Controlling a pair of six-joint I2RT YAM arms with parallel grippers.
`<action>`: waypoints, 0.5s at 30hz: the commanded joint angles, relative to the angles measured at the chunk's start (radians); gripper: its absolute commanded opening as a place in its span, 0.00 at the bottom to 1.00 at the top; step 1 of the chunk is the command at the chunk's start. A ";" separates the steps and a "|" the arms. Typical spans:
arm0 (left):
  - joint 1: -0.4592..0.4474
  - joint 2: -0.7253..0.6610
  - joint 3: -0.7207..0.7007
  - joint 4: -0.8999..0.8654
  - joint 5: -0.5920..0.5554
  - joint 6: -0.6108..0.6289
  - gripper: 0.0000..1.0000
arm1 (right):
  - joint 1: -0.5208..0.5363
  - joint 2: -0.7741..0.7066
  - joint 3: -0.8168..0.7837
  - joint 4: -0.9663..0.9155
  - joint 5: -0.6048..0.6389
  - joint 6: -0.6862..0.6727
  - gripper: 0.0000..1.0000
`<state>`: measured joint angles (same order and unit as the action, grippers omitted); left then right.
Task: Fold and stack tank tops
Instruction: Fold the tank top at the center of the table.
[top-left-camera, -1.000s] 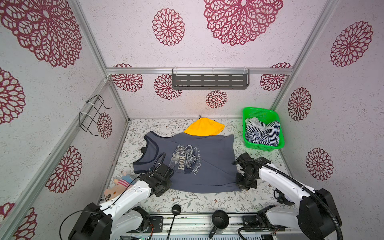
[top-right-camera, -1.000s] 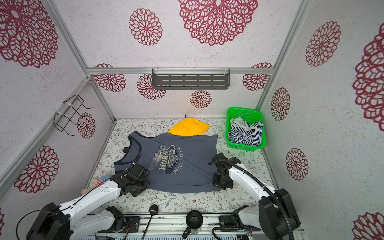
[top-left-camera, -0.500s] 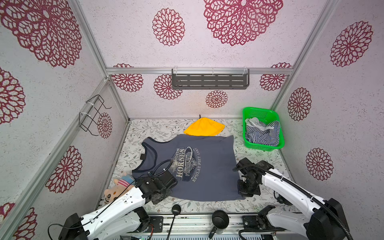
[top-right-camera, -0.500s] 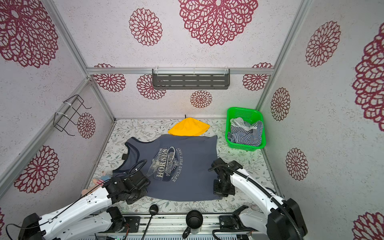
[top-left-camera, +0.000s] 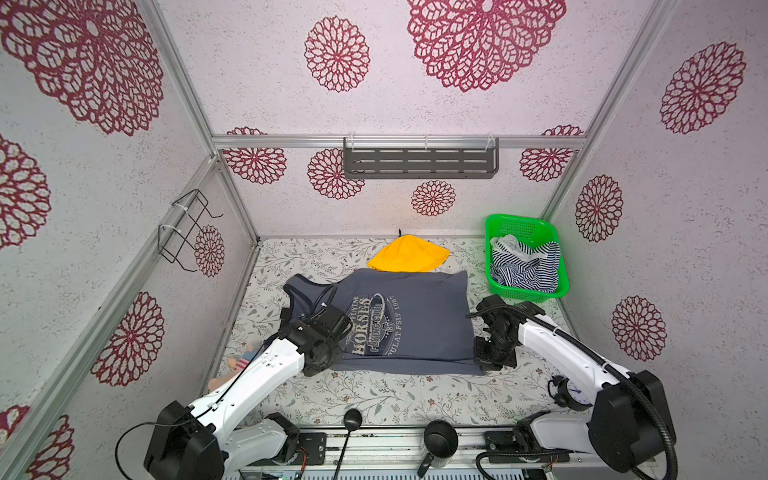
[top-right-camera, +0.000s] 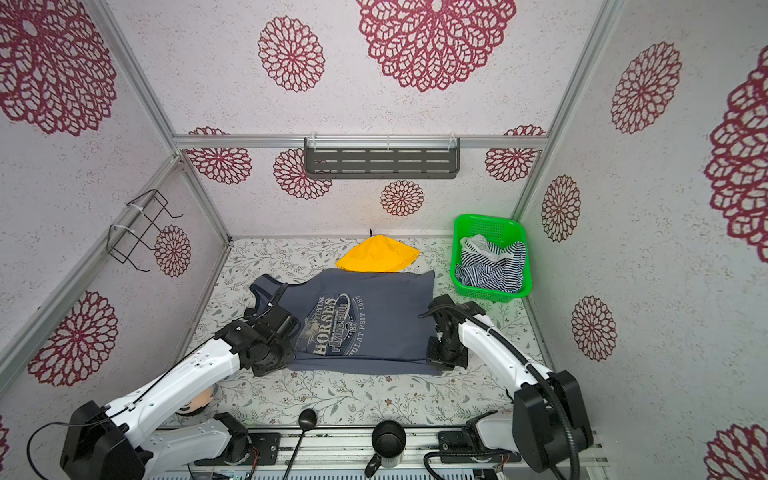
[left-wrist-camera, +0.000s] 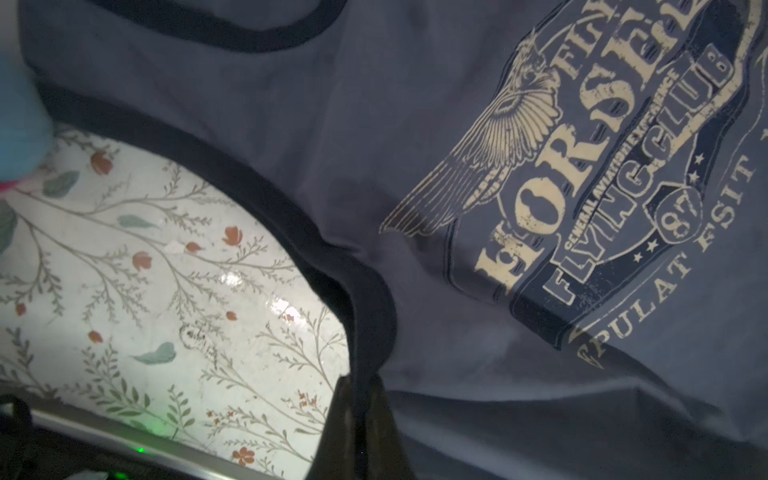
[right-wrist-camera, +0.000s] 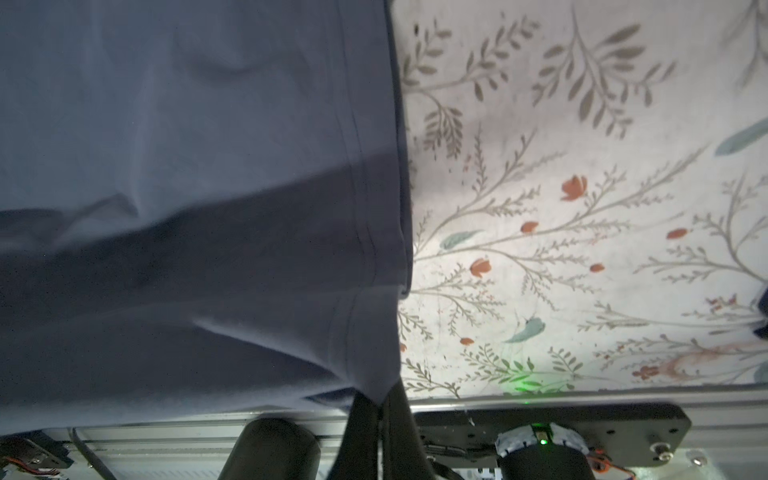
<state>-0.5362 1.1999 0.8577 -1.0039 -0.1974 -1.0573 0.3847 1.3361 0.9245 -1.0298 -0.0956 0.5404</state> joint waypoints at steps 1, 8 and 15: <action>0.063 0.050 0.038 0.053 0.005 0.155 0.00 | -0.025 0.038 0.062 0.037 0.061 -0.058 0.00; 0.136 0.168 0.092 0.142 0.038 0.258 0.00 | -0.057 0.153 0.134 0.087 0.065 -0.107 0.00; 0.169 0.266 0.154 0.196 0.049 0.326 0.00 | -0.083 0.226 0.173 0.123 0.068 -0.137 0.00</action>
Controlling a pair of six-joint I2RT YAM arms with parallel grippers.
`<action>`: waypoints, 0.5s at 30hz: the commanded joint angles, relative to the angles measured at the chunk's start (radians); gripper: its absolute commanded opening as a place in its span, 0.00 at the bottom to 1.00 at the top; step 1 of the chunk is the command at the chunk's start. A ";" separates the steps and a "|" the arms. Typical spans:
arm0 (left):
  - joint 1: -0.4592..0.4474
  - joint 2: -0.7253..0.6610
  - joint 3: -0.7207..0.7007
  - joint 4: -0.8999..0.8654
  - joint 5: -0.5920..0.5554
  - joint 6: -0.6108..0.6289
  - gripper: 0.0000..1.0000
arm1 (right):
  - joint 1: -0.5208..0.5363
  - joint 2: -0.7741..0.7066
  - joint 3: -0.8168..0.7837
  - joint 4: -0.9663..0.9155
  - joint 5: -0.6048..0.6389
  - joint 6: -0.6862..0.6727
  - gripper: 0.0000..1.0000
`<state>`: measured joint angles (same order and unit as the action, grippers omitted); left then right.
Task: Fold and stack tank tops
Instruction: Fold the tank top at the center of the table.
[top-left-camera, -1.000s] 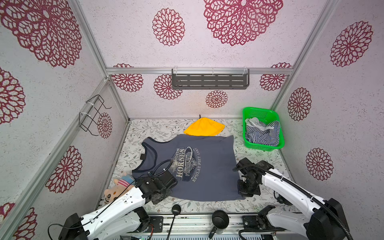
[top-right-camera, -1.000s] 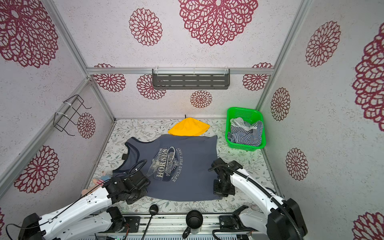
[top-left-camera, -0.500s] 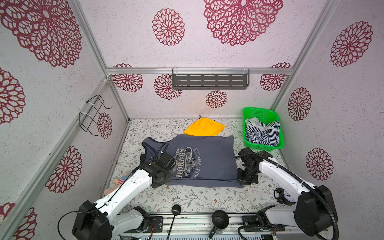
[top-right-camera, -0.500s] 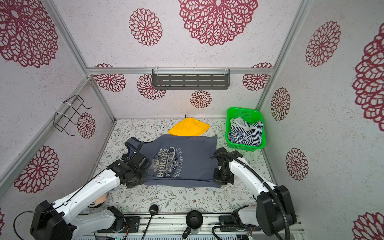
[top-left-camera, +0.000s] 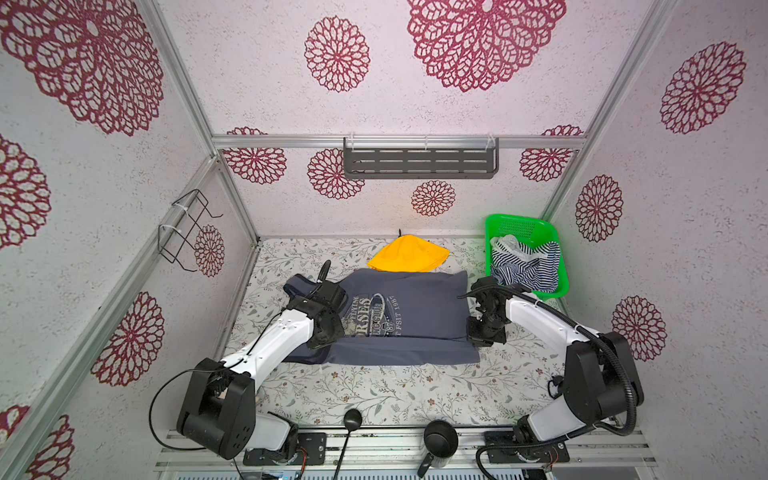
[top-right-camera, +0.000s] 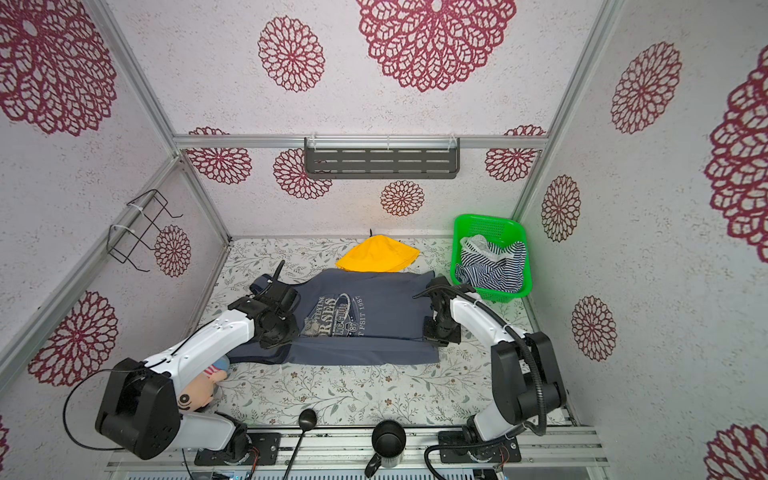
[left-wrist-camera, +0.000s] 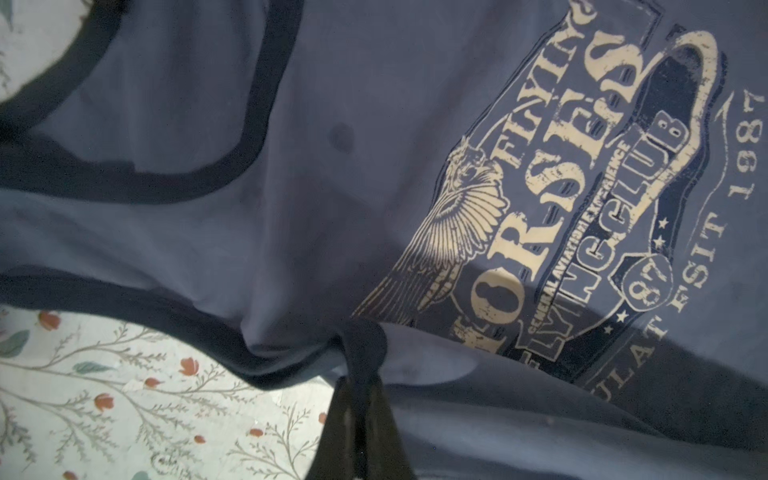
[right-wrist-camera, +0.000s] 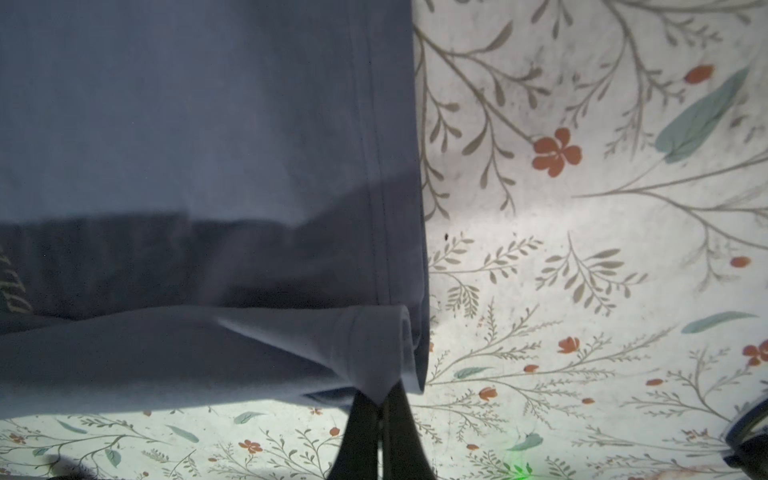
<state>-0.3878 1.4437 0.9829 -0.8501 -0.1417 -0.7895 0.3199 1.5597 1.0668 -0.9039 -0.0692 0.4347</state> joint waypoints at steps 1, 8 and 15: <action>0.027 0.034 0.039 0.051 -0.004 0.066 0.00 | -0.023 0.011 0.038 0.000 0.043 -0.034 0.00; 0.046 0.113 0.074 0.080 0.022 0.090 0.00 | -0.044 0.063 0.083 0.019 0.043 -0.055 0.00; 0.071 0.153 0.075 0.109 0.024 0.108 0.00 | -0.051 0.123 0.099 0.061 0.031 -0.062 0.00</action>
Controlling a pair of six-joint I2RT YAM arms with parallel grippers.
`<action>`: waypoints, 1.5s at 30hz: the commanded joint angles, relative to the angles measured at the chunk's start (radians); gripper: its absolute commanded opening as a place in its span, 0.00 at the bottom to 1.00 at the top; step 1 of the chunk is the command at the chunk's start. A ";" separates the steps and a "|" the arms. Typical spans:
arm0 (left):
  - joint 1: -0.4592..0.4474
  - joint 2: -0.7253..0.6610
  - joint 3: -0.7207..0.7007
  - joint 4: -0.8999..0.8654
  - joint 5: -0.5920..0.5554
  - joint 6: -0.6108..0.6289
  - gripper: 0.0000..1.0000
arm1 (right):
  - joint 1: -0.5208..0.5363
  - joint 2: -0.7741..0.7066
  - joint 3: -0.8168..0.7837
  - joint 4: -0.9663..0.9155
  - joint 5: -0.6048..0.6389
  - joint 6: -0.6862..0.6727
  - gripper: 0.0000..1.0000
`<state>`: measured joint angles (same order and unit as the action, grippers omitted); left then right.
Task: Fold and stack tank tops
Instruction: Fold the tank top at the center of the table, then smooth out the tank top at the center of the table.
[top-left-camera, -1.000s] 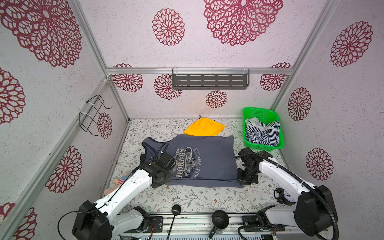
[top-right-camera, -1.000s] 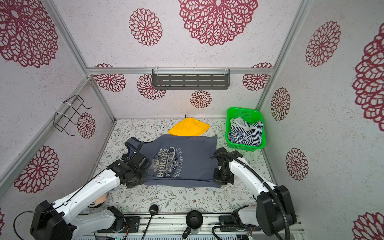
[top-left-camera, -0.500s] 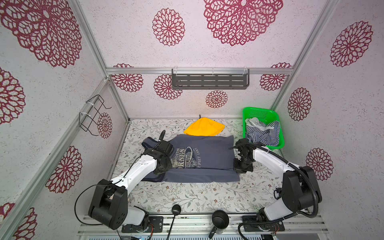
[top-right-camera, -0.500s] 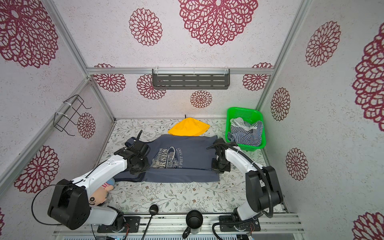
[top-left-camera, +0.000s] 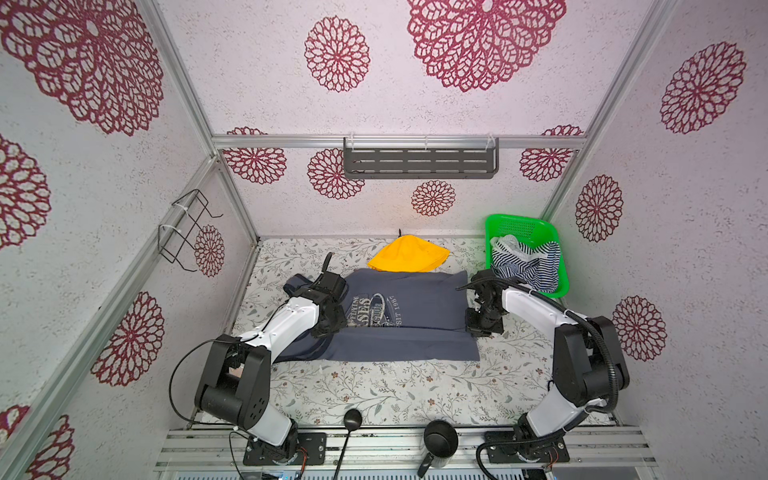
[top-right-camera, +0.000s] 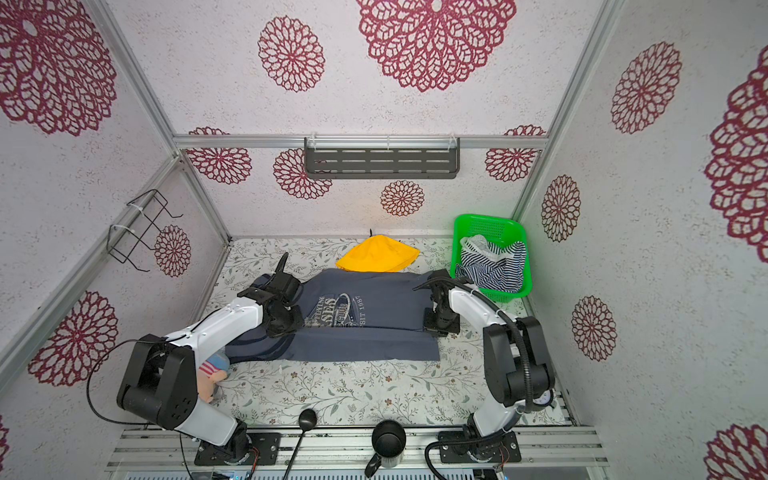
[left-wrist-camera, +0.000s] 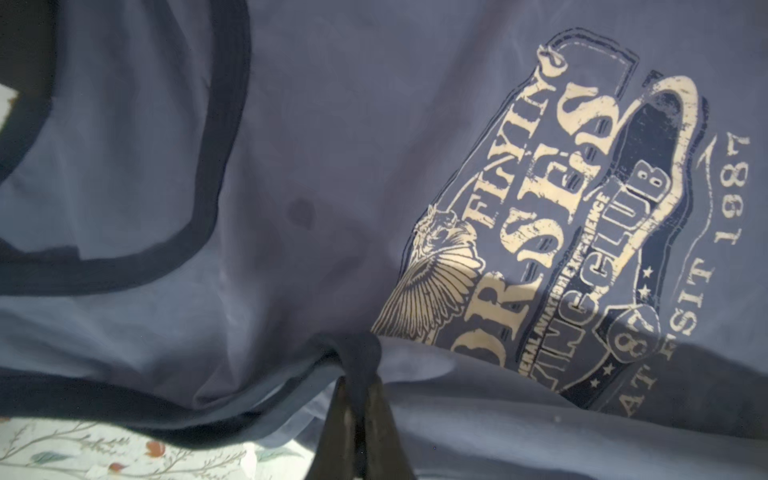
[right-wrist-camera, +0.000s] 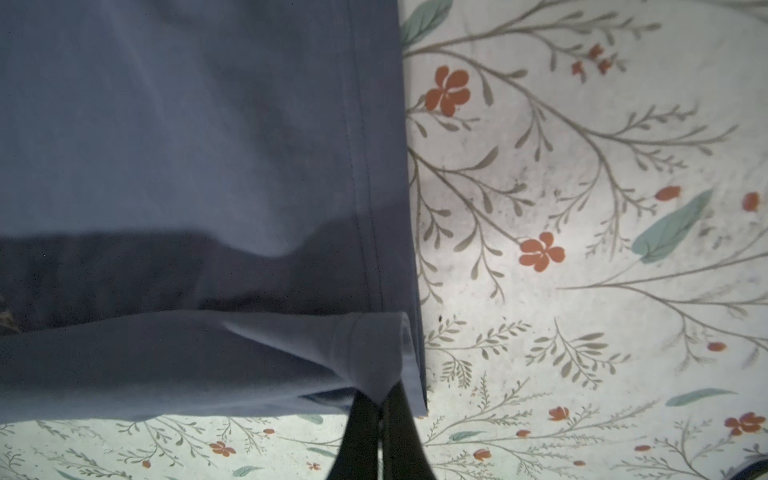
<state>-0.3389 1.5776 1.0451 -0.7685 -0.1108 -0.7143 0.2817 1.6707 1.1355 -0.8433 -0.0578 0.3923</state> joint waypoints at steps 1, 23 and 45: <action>0.026 0.028 0.018 0.029 -0.005 0.037 0.00 | -0.014 0.020 0.034 0.004 0.020 -0.022 0.00; -0.004 -0.021 0.069 0.057 0.055 -0.039 0.55 | 0.020 -0.072 -0.031 0.112 -0.080 -0.053 0.37; 0.031 0.249 0.167 0.288 0.080 -0.036 0.47 | 0.000 0.186 0.181 0.224 0.009 -0.066 0.28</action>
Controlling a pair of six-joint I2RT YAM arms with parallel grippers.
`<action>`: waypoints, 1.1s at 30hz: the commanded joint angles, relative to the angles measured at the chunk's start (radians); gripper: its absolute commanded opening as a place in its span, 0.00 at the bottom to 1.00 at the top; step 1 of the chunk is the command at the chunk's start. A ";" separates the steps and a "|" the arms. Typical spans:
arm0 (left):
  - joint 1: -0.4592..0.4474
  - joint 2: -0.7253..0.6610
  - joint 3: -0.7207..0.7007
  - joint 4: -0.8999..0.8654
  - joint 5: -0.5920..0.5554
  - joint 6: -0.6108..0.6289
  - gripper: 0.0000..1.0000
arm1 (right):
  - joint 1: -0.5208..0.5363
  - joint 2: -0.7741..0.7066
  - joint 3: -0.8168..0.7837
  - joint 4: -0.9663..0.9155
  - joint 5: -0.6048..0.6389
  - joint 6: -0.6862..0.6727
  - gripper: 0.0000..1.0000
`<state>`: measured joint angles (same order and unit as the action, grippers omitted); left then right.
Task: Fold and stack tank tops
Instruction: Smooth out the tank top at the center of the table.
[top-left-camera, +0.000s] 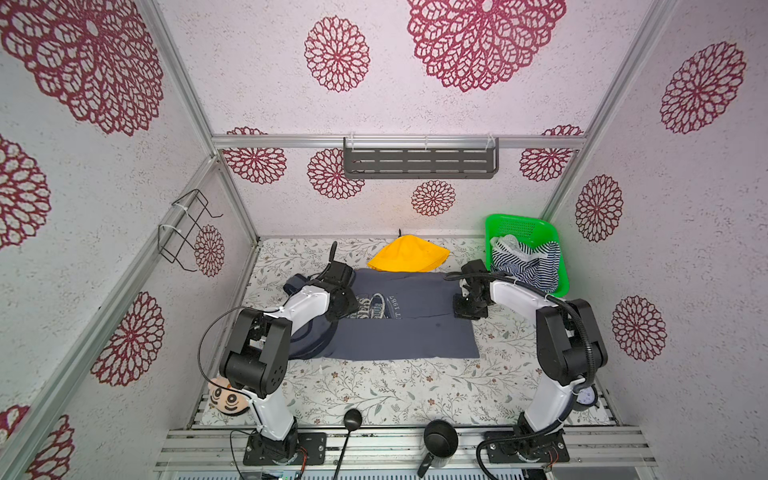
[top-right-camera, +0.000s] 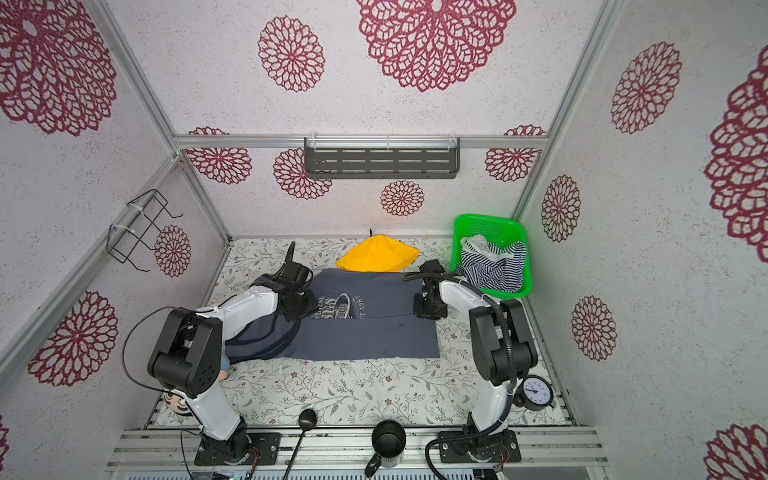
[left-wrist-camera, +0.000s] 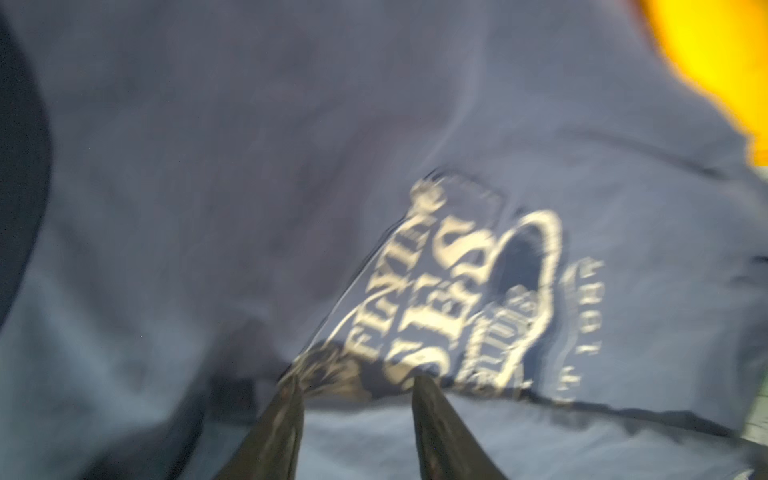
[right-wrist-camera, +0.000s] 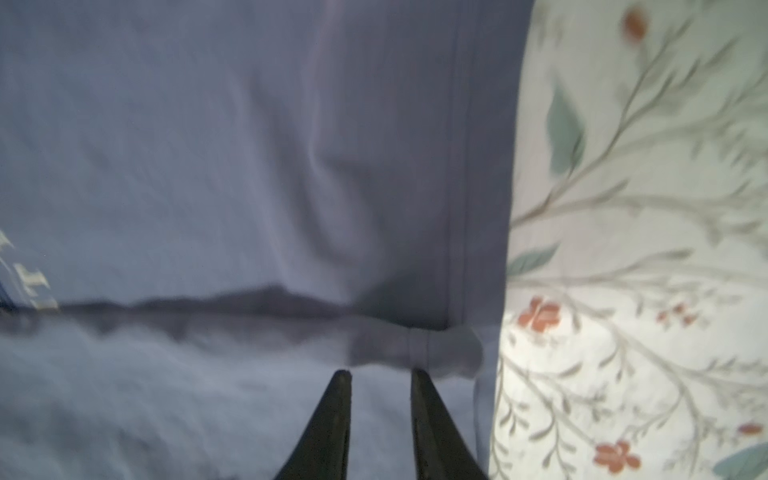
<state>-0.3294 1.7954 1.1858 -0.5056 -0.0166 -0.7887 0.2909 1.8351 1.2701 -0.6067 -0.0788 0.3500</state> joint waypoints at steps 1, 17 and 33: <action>0.026 0.025 0.028 0.023 -0.021 0.040 0.48 | -0.009 0.019 0.053 -0.021 0.034 -0.030 0.28; -0.010 -0.221 -0.231 -0.005 -0.104 -0.021 0.63 | -0.021 -0.129 -0.220 0.086 0.016 -0.003 0.26; 0.128 -0.548 -0.487 -0.170 -0.120 -0.055 0.66 | 0.089 -0.195 -0.319 0.145 -0.113 0.077 0.24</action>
<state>-0.2356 1.2304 0.7368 -0.7200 -0.1604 -0.8211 0.3809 1.6020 0.9962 -0.4808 -0.1600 0.3916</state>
